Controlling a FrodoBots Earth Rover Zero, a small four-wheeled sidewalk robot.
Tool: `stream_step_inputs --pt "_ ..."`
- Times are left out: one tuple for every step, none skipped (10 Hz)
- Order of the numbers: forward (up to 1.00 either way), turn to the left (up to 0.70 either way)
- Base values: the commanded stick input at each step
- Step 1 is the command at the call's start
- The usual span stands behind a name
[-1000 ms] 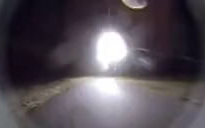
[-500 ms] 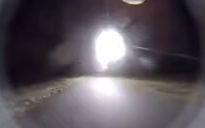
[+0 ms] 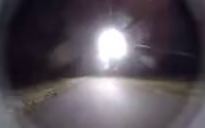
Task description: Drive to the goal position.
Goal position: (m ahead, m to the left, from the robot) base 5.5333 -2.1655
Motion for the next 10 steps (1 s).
stream_step_inputs --pt "1.00 0.15" --pt "1.00 0.14" --pt "1.00 0.11" --pt "1.00 0.10" --pt "1.00 0.09" --pt "1.00 0.06" --pt "1.00 0.04" --pt "1.00 0.03" --pt "1.00 0.03" --pt "1.00 0.05"
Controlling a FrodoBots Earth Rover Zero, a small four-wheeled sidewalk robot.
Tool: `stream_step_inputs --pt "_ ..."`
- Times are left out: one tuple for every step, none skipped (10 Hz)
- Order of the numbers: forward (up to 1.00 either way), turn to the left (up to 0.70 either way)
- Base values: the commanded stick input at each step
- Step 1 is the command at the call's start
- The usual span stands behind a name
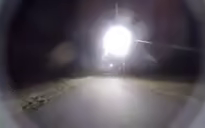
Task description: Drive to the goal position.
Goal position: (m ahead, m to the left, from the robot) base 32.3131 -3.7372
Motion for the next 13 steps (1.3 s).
stream_step_inputs --pt "1.00 0.05" --pt "1.00 0.05" --pt "1.00 0.04" --pt "1.00 0.03" --pt "1.00 0.03" --pt "1.00 0.01" --pt "1.00 0.00" --pt "1.00 0.00" --pt "1.00 0.00" --pt "1.00 0.00" --pt "1.00 0.04" --pt "1.00 0.13" --pt "1.00 0.14"
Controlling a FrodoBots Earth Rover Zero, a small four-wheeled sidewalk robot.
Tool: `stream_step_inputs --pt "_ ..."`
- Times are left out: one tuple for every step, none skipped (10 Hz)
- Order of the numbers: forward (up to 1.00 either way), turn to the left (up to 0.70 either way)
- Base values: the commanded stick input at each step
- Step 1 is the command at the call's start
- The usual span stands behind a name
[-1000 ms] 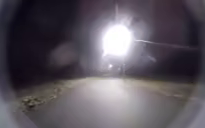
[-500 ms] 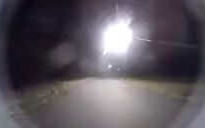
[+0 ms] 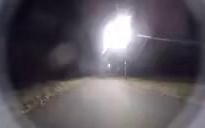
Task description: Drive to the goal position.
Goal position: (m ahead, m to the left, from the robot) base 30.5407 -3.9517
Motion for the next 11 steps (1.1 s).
stream_step_inputs --pt "1.00 0.09" --pt "1.00 0.06" --pt "1.00 0.05" --pt "1.00 0.05" --pt "1.00 0.06" --pt "1.00 0.09" --pt "1.00 0.11" --pt "1.00 0.13" --pt "1.00 0.12" --pt "1.00 0.11" --pt "1.00 0.10"
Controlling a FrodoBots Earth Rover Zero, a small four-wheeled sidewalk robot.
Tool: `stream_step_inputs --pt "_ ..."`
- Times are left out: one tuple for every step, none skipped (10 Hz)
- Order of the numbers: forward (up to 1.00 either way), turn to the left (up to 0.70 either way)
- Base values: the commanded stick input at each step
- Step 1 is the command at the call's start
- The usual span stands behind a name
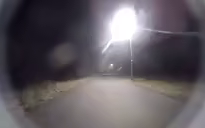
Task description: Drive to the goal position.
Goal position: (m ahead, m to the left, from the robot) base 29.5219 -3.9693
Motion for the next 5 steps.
stream_step_inputs --pt "1.00 0.07" --pt "1.00 0.04" --pt "1.00 0.03" --pt "1.00 0.03" --pt "1.00 0.03"
